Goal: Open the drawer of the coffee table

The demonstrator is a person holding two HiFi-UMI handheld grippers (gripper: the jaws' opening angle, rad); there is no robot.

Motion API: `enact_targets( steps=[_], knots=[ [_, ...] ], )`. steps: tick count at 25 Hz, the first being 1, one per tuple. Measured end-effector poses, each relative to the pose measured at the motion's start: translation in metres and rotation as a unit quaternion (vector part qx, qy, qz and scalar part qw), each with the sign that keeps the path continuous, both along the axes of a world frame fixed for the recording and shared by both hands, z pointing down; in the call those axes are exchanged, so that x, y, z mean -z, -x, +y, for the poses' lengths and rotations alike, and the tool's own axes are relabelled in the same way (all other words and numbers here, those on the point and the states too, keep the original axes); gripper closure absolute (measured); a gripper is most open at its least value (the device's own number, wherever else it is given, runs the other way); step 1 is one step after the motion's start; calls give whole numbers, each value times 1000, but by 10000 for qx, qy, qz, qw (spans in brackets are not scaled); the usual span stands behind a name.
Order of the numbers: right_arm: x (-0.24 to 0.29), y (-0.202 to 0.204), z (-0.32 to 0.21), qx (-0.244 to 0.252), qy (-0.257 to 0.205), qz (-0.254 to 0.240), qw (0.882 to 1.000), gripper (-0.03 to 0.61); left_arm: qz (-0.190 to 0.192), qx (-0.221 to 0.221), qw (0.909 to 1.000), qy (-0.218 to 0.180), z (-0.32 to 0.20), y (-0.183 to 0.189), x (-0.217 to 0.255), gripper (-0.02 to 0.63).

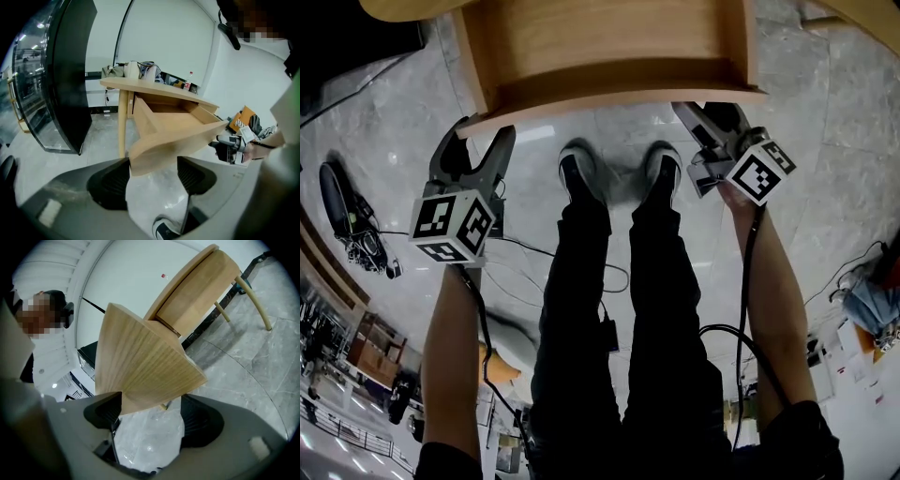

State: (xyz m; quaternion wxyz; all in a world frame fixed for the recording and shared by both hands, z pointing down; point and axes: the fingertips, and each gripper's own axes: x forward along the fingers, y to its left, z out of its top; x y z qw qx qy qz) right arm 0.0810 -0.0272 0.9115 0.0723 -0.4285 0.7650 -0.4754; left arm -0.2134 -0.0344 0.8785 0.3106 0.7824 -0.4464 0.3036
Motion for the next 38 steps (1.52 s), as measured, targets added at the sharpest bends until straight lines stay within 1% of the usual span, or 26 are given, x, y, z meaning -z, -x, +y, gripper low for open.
enact_targets(
  steps=[1, 2, 3, 4, 6, 8, 13, 17, 19, 21, 23, 25, 27, 29, 31, 34, 36, 38],
  knots=[
    [1, 2, 4, 57, 22, 16, 10000, 184, 24, 37, 10000, 45, 3, 0, 0, 284],
    [2, 4, 9, 147, 22, 50, 9999, 210, 45, 66, 9999, 98, 5, -1, -1, 284],
    [4, 8, 13, 257, -7, 100, 9996, 213, 53, 81, 9998, 153, 6, -1, -3, 284],
    [8, 11, 16, 353, -51, 162, 9992, 294, 38, 77, 9998, 195, 8, -2, -5, 284],
    [14, 14, 17, 411, -76, 272, 9988, 305, -28, 48, 9998, 184, 9, -2, -8, 287],
    [14, 14, 15, 355, -4, 291, 9989, 276, -57, 62, 9999, 142, 7, -1, -9, 285],
    [14, 8, 18, 396, 186, 324, 9985, 275, -52, 67, 9999, 135, 6, -1, -12, 287],
    [23, 5, 34, 554, 355, 457, 9968, 276, -321, 21, 9991, 272, 19, 9, -10, 288],
    [33, 3, 42, 652, 460, 617, 9949, 278, -472, 73, 9983, 337, 25, 17, -2, 288],
    [47, 1, 49, 703, 547, 801, 9928, 297, -596, 193, 9975, 339, 30, 25, 13, 290],
    [71, -1, 51, 701, 543, 938, 9916, 323, -604, 364, 9971, 296, 32, 28, 37, 299],
    [105, -3, 44, 738, 380, 1132, 9901, 351, -485, 539, 9972, 189, 27, 26, 69, 313],
    [147, -6, 27, 822, 41, 1460, 9859, 393, -247, 672, 9974, -37, 11, 16, 108, 328],
    [198, -11, 3, 841, -370, 1778, 9798, 427, 116, 747, 9966, -339, -8, -2, 156, 351],
    [258, -15, -20, 758, -769, 1906, 9757, 448, 455, 737, 9943, -626, -25, -24, 212, 374],
    [352, -11, -46, 570, -1297, 1891, 9717, 484, 771, 634, 9896, -1030, -44, -55, 299, 391],
    [410, -7, -63, 448, -1632, 1957, 9660, 506, 847, 515, 9856, -1367, -58, -74, 357, 407],
    [466, -4, -81, 308, -1999, 2069, 9572, 506, 798, 361, 9801, -1783, -77, -91, 414, 456]
  ],
)
